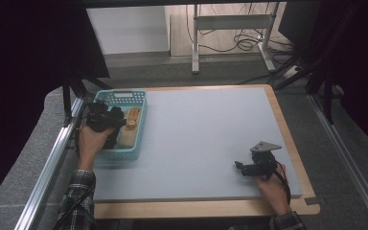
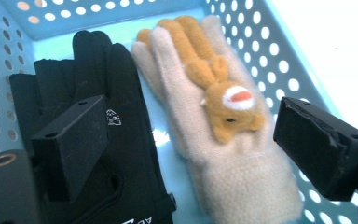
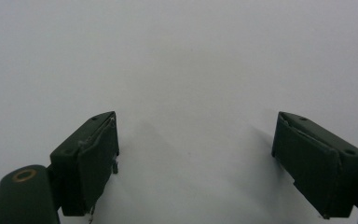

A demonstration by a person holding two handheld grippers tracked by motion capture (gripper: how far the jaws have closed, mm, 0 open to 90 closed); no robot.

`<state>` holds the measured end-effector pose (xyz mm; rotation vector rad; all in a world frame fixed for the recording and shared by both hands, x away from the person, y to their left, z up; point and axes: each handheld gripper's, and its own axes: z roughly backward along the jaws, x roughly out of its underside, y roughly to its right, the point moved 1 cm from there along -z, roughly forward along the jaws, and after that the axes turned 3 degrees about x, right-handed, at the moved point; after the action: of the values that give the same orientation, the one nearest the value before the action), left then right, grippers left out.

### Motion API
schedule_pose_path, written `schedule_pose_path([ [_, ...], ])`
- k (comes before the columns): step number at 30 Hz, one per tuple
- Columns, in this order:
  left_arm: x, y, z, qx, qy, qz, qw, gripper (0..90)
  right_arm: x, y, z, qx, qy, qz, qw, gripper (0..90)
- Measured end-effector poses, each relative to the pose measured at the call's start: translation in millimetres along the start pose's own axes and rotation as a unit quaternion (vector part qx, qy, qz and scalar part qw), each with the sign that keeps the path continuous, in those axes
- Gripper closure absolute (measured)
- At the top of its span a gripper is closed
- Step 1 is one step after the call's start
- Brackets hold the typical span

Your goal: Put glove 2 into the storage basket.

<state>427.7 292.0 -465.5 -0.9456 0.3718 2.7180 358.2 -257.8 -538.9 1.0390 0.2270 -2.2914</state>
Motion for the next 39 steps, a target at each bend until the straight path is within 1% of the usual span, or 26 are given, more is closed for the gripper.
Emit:
schedule_pose_path([
  [3, 1.6, 1.9, 2.1, 0.003, 0.004, -0.003, 1.0, 9.4, 0.0, 0.0, 0.0, 0.0, 0.0, 0.0, 1.0, 14.1],
  [9, 4.6, 7.1, 6.6, 0.003, 0.006, -0.022, 0.9997, 7.0, 0.0, -0.1, 0.0, 0.0, 0.0, 0.0, 1.0, 14.1],
  [13, 6.3, 10.9, 10.5, 0.01, 0.017, -0.027, 0.9994, 6.2, 0.0, -0.1, 0.0, 0.0, 0.0, 0.0, 1.0, 14.1],
  [18, 7.6, 15.3, 15.1, 0.014, 0.028, -0.035, 0.9989, 5.4, 0.0, -0.1, 0.0, 0.0, 0.0, 0.0, 1.0, 14.1],
  [23, 9.7, 21.1, 18.7, 0.021, 0.042, -0.043, 0.998, 4.2, 0.0, -0.1, 0.0, 0.0, 0.0, 0.0, 1.0, 14.1],
  [31, 13.0, 31.2, 23.1, 0.03, 0.047, -0.056, 0.9968, 4.0, 0.0, -0.1, 0.0, 0.0, 0.0, 0.0, 1.0, 14.1],
  [39, 15.5, 40.6, 28.9, 0.045, 0.062, -0.066, 0.9949, 4.0, 0.0, -0.1, 0.0, 0.001, 0.0, 0.0, 1.0, 14.1],
])
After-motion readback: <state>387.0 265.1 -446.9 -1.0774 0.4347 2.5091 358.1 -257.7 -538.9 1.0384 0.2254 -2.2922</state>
